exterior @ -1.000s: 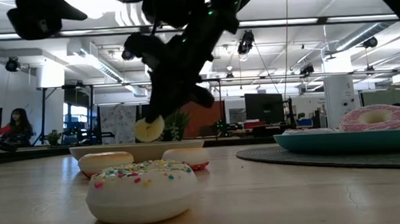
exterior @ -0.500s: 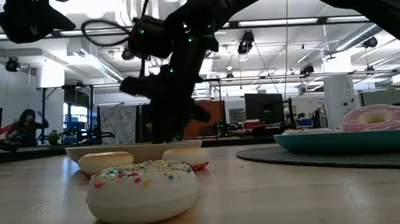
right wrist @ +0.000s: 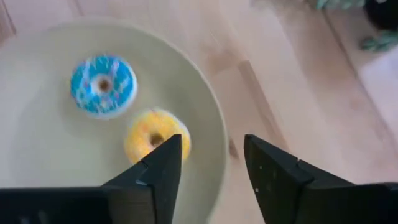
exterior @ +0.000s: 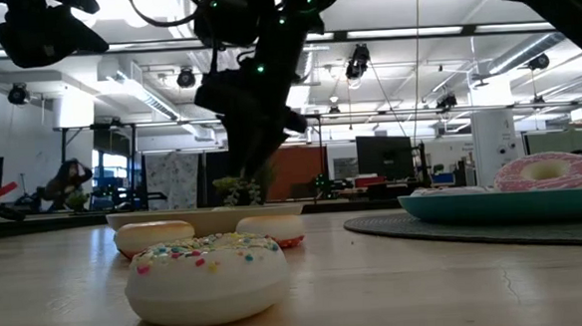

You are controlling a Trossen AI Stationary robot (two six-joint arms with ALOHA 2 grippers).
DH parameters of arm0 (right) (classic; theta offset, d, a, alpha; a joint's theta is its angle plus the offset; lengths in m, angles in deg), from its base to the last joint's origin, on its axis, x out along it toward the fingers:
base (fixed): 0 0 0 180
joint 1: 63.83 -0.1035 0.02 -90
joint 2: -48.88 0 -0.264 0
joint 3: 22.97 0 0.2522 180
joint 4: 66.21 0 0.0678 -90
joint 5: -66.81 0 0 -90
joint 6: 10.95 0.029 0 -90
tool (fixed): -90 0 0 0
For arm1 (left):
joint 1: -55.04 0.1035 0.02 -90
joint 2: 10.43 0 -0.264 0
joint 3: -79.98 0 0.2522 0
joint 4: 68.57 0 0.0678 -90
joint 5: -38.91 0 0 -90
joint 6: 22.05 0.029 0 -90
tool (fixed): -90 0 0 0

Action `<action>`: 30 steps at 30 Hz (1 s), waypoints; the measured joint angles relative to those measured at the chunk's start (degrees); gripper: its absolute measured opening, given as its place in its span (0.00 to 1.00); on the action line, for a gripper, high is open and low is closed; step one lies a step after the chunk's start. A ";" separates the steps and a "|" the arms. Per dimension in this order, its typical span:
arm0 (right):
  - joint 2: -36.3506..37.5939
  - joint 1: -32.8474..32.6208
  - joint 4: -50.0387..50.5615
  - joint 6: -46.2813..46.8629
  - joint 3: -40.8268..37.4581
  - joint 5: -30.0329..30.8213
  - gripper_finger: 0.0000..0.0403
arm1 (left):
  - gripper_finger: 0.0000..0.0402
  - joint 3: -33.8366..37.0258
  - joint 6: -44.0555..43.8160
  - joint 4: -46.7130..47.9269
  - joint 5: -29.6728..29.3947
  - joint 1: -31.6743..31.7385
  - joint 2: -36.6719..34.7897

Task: Pick & Place donuts
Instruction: Put the small white donut on the white plate

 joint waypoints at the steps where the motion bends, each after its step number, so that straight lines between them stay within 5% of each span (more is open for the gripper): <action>1: 0.36 -0.17 0.94 -1.41 -0.11 0.04 0.42 | 0.42 0.00 0.00 -0.01 0.01 0.00 0.00; 7: 6.33 -5.75 2.00 -18.57 -2.70 -1.41 0.44 | 0.42 0.00 -0.02 0.48 0.79 -0.07 -0.01; 11: 11.48 -11.37 -0.27 -21.13 -9.35 -4.42 0.42 | 0.42 0.00 -0.02 0.70 0.85 -0.11 0.04; 20: 18.68 -20.43 -17.03 -3.34 -26.36 -18.44 0.39 | 0.42 0.11 0.11 1.05 0.65 -0.11 0.62; 30: 10.23 -26.16 -23.54 2.87 -23.39 -20.16 0.42 | 0.42 0.12 -1.91 0.90 1.03 -0.11 3.24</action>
